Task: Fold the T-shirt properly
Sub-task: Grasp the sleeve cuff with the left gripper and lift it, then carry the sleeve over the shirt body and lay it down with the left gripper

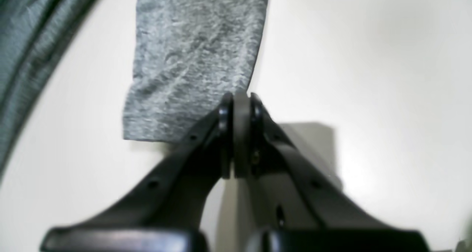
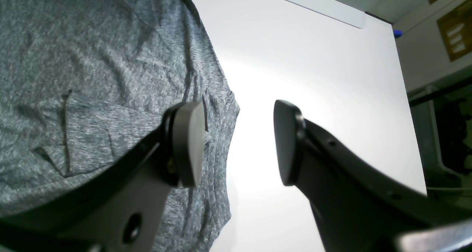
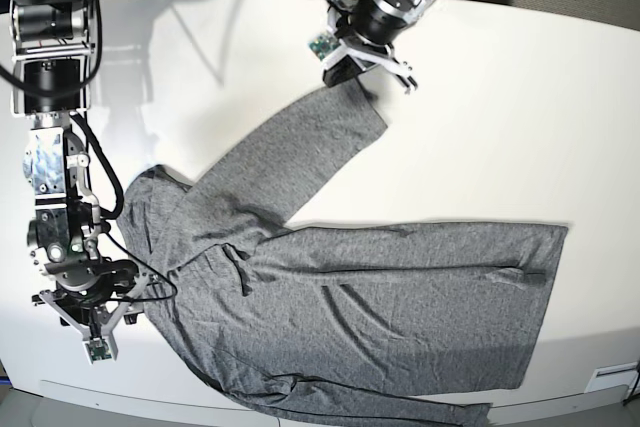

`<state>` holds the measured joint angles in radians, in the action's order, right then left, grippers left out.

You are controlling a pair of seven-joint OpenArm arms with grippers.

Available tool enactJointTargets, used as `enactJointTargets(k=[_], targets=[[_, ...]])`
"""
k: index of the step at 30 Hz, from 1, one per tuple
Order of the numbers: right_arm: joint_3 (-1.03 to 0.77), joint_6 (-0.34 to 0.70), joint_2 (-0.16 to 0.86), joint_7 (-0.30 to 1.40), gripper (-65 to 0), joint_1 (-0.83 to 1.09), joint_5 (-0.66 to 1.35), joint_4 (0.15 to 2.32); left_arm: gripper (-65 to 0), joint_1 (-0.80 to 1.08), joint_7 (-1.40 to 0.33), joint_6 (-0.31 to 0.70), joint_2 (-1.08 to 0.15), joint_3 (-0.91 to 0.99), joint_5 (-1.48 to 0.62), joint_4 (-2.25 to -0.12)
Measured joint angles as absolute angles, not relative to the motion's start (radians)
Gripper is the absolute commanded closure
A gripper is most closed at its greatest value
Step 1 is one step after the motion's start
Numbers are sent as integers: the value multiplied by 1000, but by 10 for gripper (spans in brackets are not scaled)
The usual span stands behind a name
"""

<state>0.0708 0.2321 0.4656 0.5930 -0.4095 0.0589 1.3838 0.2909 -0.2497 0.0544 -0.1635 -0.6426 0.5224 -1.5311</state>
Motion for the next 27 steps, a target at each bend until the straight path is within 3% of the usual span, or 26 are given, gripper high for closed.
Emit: enactJointTargets(k=[14,27], targets=[[71,232,465,596,-284,-410,61,1384,0,263,-416,59,-168,-643,542,-1775],[71,232,465,564,-284,-411,63,1386,0,-26,-481,62,-220,-641,409,-1730]])
